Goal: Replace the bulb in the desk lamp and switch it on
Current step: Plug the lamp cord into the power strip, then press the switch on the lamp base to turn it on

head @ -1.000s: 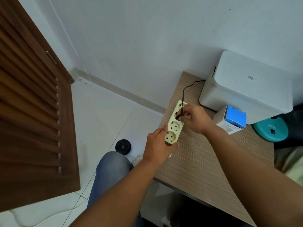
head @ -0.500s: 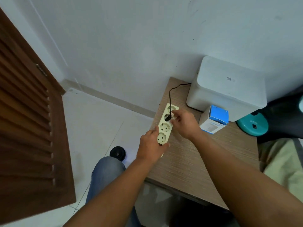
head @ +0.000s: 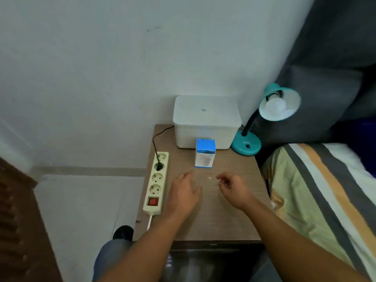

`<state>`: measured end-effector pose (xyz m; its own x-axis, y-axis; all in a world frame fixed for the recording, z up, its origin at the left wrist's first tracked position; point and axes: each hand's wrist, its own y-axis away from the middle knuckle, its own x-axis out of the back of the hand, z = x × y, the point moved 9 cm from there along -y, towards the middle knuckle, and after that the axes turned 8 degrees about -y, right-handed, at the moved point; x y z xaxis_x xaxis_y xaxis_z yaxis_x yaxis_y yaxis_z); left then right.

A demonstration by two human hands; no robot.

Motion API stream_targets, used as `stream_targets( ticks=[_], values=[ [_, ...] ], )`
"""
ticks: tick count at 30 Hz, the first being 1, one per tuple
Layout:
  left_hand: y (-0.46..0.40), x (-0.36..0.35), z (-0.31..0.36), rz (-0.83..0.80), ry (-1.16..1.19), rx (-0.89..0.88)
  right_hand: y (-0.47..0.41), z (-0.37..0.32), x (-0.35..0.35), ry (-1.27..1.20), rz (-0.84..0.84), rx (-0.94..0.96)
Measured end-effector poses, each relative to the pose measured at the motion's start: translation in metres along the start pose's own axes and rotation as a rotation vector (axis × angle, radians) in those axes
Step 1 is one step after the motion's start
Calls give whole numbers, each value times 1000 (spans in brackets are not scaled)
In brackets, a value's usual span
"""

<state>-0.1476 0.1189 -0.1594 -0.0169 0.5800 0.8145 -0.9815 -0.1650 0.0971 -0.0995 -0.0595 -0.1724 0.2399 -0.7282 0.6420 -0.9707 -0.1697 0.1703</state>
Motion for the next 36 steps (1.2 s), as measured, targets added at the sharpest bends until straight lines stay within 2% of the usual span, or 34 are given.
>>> stream_targets(
  ticks=[6, 12, 25, 31, 36],
  values=[
    [-15, -64, 75, -236, -80, -173, 13, 61, 72, 35, 176, -111],
    [-59, -100, 117, -316, -163, -212, -11, 100, 108, 66, 203, -165],
    [-152, -157, 152, -225, -337, -381, -112, 124, 109, 143, 213, -54],
    [-169, -173, 143, -225, -410, -364, -131, 129, 99, 250, 136, -64],
    [-171, -178, 140, -197, -431, -373, -135, 130, 97, 290, 159, -38]
  ],
)
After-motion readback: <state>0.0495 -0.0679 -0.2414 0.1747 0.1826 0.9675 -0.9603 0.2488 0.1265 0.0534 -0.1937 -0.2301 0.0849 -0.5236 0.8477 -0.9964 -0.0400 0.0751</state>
